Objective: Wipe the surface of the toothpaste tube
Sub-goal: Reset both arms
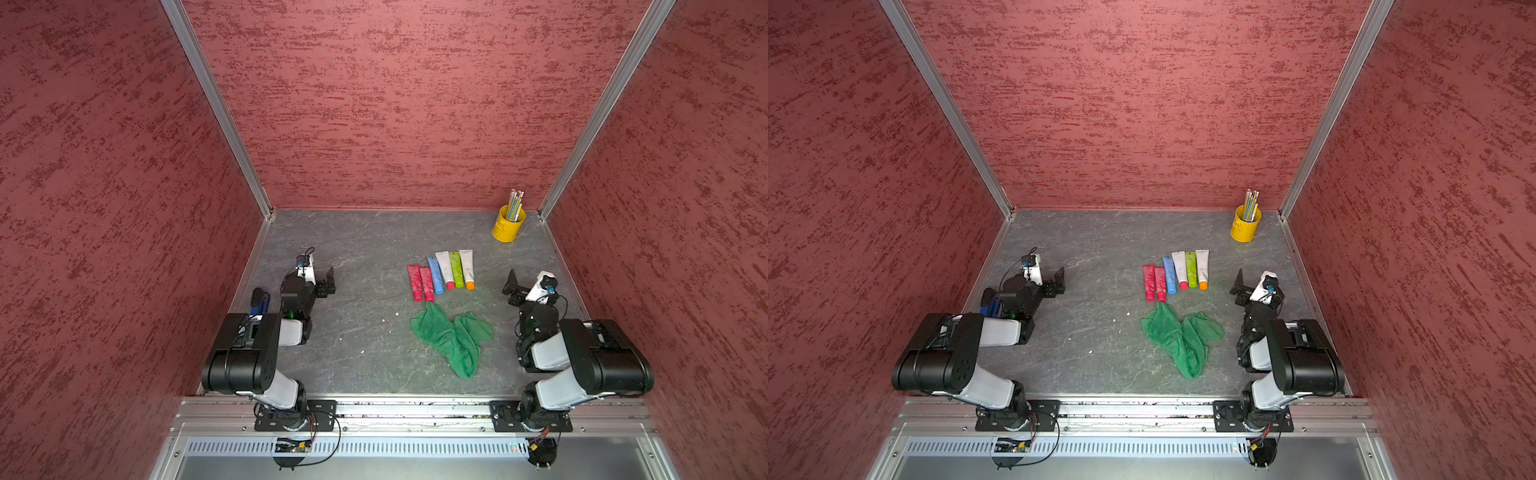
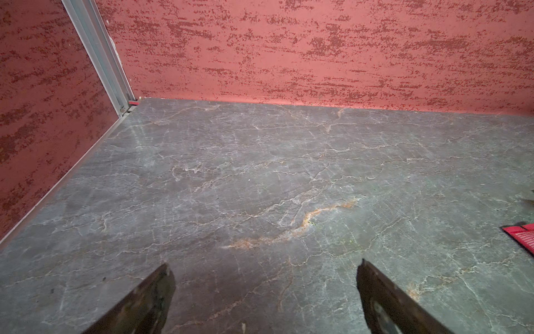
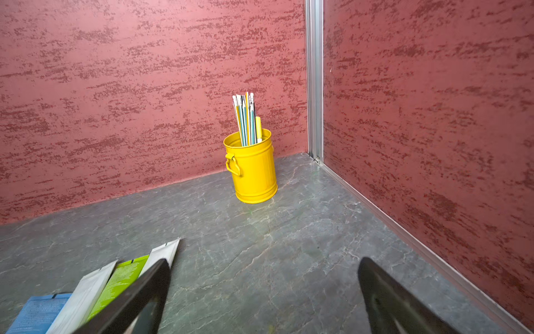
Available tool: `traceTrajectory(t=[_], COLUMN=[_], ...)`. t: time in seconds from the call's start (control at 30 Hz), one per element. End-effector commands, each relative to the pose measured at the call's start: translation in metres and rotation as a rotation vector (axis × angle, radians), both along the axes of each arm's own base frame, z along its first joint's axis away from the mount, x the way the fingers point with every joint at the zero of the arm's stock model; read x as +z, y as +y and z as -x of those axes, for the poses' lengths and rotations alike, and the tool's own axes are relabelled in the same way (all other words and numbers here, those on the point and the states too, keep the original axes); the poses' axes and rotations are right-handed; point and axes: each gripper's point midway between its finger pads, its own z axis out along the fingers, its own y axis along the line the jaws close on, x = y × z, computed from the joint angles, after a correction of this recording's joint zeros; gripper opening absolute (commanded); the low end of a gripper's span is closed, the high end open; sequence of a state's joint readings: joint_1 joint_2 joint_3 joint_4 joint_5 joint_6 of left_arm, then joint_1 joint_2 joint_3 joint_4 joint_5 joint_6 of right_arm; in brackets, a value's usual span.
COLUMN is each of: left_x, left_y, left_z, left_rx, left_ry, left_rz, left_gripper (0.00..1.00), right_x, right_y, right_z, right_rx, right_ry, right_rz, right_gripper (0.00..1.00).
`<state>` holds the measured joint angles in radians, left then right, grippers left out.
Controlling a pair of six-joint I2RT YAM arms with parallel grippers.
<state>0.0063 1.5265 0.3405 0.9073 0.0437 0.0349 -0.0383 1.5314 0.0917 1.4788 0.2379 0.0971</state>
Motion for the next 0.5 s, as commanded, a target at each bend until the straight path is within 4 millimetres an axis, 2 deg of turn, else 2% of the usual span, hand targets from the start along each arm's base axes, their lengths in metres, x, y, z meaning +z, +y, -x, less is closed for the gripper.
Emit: traceTrajectory(t=[0.0, 0.13, 0.47], left_x=[0.011, 0.011, 0.011], left_y=[0.000, 0.000, 0.000], left_z=[-0.005, -0.006, -0.006], left_rx=[0.004, 0.003, 0.001], left_ry=[-0.038, -0.037, -0.040], left_rz=[-0.013, -0.011, -0.011], left_gripper=[1.00, 1.00, 1.00], right_x=[0.011, 0.008, 0.006], right_y=[-0.003, 0.002, 0.004], right_z=[-0.006, -0.019, -0.024], right_rx=[-0.014, 0.012, 0.021], right_ry=[-0.032, 0.007, 0.026], right_rz=[-0.004, 0.013, 0.018], right_gripper=[0.99, 0.99, 0.99])
